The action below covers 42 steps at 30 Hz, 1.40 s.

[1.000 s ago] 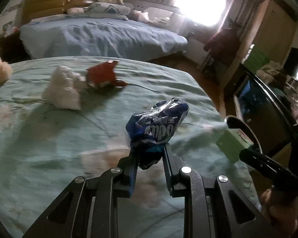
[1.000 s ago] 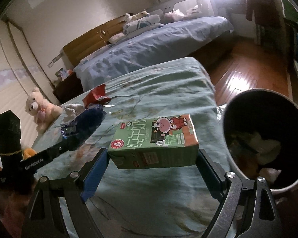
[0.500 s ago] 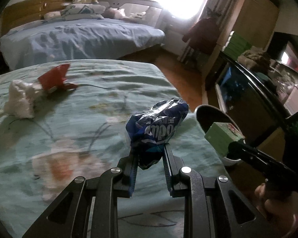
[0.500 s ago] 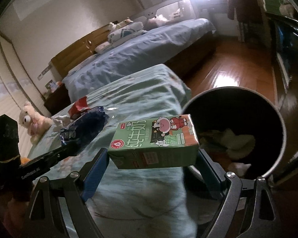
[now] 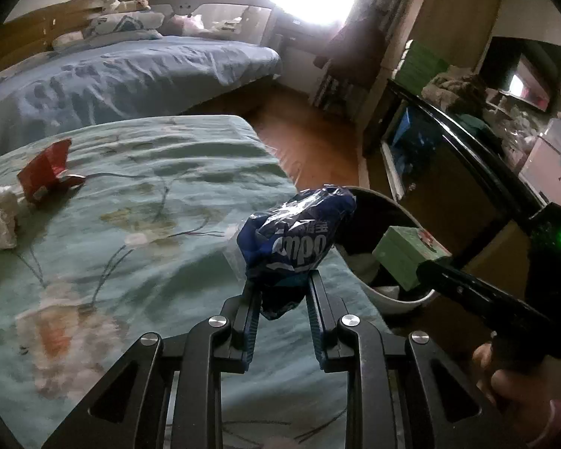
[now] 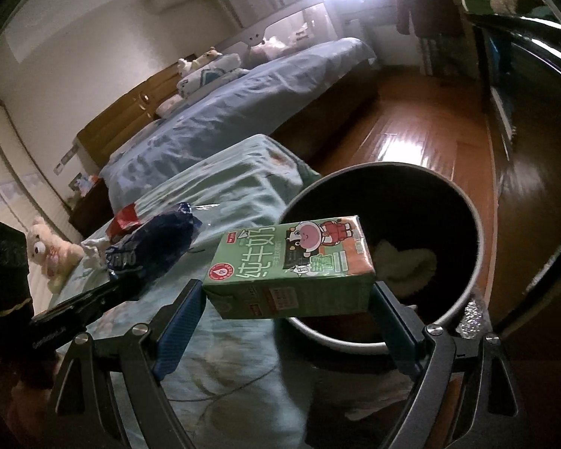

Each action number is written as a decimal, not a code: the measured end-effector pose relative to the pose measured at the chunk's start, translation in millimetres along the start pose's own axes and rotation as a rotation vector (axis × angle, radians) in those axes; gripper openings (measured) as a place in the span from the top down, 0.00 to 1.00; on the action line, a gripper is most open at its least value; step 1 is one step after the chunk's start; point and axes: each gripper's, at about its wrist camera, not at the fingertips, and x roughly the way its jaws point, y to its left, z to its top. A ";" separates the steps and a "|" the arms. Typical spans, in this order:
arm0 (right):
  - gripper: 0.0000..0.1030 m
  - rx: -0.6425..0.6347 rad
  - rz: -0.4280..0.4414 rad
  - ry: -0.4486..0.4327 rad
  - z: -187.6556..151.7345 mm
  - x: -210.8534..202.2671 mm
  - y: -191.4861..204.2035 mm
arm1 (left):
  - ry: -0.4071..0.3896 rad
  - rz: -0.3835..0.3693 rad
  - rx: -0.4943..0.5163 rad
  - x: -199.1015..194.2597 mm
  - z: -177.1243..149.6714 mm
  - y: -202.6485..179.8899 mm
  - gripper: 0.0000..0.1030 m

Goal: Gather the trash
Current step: 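Carry the blue wrapper and green milk carton over the black bin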

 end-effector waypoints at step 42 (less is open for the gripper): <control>0.14 0.043 -0.100 0.025 32.4 18.9 -62.0 | 0.081 -0.049 0.091 86.0 35.9 -71.5 0.77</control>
